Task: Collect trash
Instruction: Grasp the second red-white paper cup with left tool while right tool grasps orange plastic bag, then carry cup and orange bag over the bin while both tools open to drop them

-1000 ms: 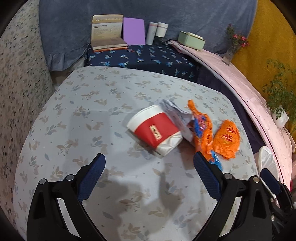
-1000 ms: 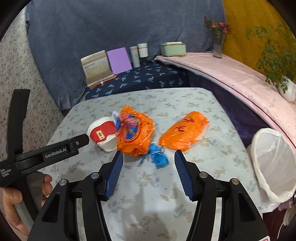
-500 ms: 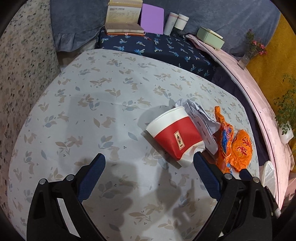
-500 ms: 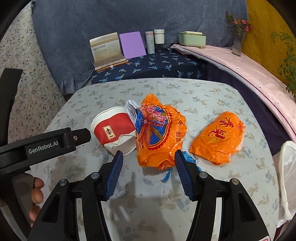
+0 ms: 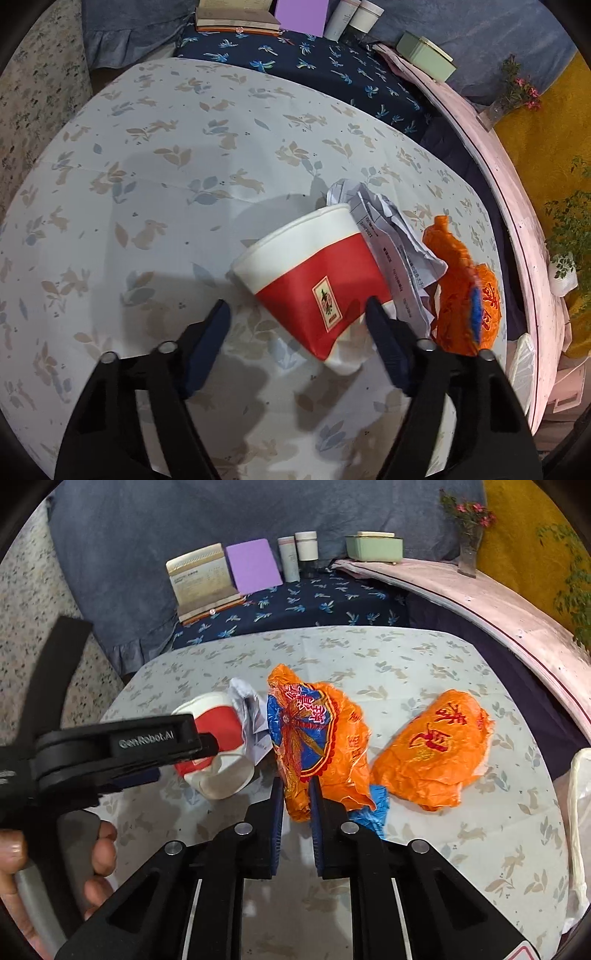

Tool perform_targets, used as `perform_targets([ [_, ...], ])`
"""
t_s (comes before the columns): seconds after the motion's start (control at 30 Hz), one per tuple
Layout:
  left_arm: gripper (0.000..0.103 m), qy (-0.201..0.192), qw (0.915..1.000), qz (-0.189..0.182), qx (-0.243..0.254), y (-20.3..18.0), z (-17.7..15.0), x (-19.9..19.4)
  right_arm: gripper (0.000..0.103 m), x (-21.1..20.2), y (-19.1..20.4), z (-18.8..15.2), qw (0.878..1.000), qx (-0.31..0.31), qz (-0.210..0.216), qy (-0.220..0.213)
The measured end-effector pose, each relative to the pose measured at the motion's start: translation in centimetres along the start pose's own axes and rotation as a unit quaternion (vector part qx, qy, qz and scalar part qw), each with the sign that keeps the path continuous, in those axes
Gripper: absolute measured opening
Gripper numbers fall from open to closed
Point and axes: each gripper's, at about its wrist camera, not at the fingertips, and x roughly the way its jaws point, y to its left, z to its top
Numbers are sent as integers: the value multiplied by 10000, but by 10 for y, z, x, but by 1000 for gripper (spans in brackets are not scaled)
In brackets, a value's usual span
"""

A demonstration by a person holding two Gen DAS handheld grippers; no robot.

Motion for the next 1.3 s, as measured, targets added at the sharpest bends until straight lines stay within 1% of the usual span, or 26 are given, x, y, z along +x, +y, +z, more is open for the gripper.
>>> perform_targets([
  [0.07,53,49,10000,-54,8,-1,-1,3,12,-7,-5,2,10000,45,-22,-84],
  [0.1,50,52,9999,-131,2,-1,-1,3,12,-10,-7,4,9999,70,-32,-129],
  [0.13,45,37,9998,-173,20,-3,-2,2,12,-15,-10,5,9998,102,-37,-175],
  [0.17,41,15,9999,-161,40,-4,-3,1,12,-18,-13,6,9997,129,-44,-206],
  [0.27,35,-116,9997,-148,175,-10,-5,-6,12,-27,-22,10,9993,213,-73,-283],
  [0.37,29,-137,9992,-258,279,-17,-6,-14,12,-37,-30,12,9988,314,-90,-379],
  [0.53,28,-273,9976,-372,520,-32,-13,-32,12,-57,-41,15,9975,404,-142,-560],
  [0.73,27,-438,9938,-557,857,-62,-28,-58,12,-86,-56,18,9951,487,-222,-827],
  [0.9,27,-513,9888,-710,1212,-98,-43,-76,11,-112,-76,19,9918,626,-316,-1064],
  [1.07,28,-508,9831,-883,1519,-138,-59,-85,11,-137,-100,16,9882,766,-456,-1246],
  [1.3,28,-467,9722,-1095,2018,-202,-88,-90,11,-173,-145,6,9812,1015,-741,-1466],
])
